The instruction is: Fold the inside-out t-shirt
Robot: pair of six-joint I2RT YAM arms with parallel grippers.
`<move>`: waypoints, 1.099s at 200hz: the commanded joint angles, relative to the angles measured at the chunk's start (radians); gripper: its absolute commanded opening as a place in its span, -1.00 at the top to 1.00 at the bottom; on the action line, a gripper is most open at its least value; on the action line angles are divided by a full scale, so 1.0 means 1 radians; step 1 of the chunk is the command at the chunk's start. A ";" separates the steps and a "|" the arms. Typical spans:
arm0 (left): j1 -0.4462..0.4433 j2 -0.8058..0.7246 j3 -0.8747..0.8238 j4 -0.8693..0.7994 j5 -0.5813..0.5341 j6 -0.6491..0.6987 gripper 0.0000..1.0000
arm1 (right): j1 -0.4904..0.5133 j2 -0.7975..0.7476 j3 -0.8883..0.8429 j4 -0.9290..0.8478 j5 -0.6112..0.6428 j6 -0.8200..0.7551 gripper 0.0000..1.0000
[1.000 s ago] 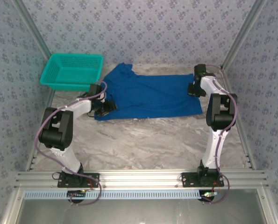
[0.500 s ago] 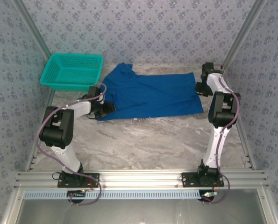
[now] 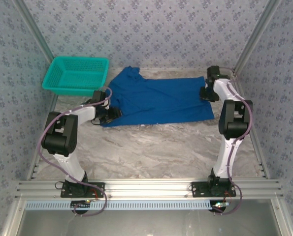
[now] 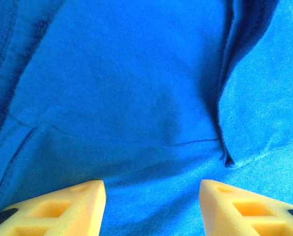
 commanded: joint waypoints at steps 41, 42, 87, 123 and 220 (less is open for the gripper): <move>0.006 0.024 0.027 -0.047 0.012 0.025 -0.07 | 0.016 0.109 0.136 -0.105 0.081 -0.130 0.11; 0.006 0.024 0.027 -0.046 0.012 0.025 -0.07 | 0.015 0.111 0.137 -0.107 0.082 -0.131 0.11; 0.006 0.031 0.034 -0.052 0.015 0.031 -0.07 | 0.015 0.179 0.206 -0.205 0.111 -0.172 0.08; 0.007 0.034 0.033 -0.052 0.015 0.033 -0.07 | 0.013 0.215 0.230 -0.224 0.136 -0.169 0.19; 0.009 0.033 0.020 -0.052 0.013 0.039 -0.07 | -0.080 0.250 0.299 -0.215 0.211 -0.073 0.79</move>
